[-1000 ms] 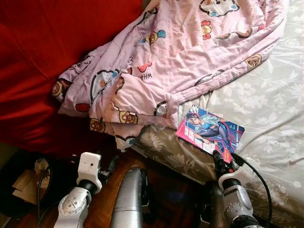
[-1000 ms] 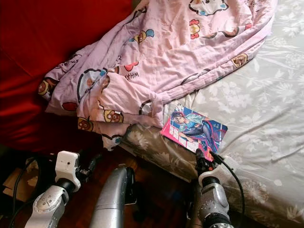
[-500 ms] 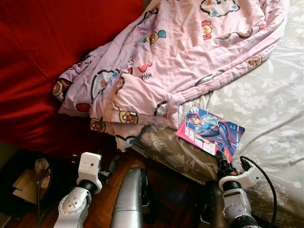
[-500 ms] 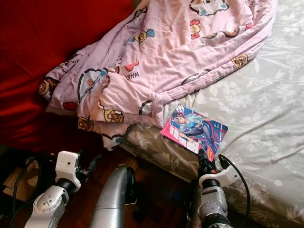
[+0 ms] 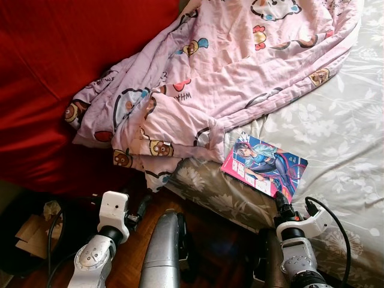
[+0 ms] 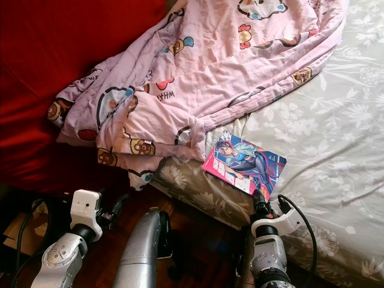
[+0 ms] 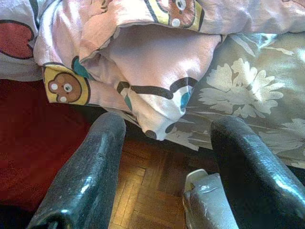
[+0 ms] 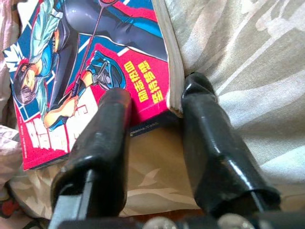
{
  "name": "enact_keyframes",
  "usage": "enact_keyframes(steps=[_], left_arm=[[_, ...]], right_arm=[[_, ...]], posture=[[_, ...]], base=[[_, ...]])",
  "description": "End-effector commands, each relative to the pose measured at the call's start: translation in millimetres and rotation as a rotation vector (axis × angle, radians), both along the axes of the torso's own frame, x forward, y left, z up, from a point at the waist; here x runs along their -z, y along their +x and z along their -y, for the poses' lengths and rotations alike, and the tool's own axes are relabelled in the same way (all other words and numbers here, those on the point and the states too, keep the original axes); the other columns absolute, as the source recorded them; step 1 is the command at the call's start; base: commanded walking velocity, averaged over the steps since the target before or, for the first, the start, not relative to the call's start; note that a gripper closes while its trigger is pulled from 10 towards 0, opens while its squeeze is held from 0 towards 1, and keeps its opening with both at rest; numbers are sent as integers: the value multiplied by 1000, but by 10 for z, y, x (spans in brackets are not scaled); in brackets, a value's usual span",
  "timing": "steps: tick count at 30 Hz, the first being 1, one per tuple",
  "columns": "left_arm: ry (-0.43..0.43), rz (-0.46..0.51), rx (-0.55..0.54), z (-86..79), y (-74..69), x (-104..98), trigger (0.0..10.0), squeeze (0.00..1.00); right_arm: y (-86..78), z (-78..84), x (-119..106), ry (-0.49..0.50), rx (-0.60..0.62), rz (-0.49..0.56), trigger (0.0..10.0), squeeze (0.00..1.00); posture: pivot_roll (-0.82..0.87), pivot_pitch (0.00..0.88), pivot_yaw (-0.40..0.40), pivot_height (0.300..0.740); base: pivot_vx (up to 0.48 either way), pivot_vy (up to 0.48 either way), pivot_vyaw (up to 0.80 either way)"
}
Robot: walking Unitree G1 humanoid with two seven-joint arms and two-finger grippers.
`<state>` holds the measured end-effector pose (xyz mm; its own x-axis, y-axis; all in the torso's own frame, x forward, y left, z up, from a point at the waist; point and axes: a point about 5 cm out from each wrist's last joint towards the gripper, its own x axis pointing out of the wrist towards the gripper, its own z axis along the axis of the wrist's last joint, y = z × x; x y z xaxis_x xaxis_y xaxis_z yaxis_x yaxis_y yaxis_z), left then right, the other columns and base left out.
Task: Clean up the room
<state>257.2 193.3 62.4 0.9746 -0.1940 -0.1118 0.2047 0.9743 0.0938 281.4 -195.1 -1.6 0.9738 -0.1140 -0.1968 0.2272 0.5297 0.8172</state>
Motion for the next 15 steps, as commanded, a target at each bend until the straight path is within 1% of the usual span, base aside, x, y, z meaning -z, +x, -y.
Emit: enact_keyframes(steps=[1,5,8,9,10,11,12,15], left_arm=[[22,-54,-15,-69,-67,107,10000,0],[24,-57,-12,-59,-61,118,10000,0],[28,-53,-14,-60,-54,116,10000,0],[28,-53,-14,-60,-54,116,10000,0],[30,-53,-16,-63,-51,118,10000,0],[30,-53,-16,-64,-48,120,10000,0],[30,-53,-16,-64,-48,120,10000,0],[32,-57,-13,-56,-47,134,10000,0]], right_arm=[[-101,-109,120,41,-13,-47,0,0],[-119,-38,130,15,25,-72,0,0],[-202,190,123,-47,166,-83,0,0],[-202,190,123,-47,166,-83,0,0],[-270,302,127,-58,234,-78,0,0],[-314,350,140,-62,260,-83,0,0],[-314,350,140,-62,260,-83,0,0],[-444,399,209,-82,275,-107,0,0]], posture=[[203,358,157,599],[199,355,155,599],[194,352,153,599],[194,352,153,599],[194,352,153,599],[184,352,152,599],[184,352,152,599],[178,353,152,599]], base=[[0,0,0],[0,0,0],[0,0,0],[0,0,0],[0,0,0],[0,0,0],[0,0,0],[0,0,0]])
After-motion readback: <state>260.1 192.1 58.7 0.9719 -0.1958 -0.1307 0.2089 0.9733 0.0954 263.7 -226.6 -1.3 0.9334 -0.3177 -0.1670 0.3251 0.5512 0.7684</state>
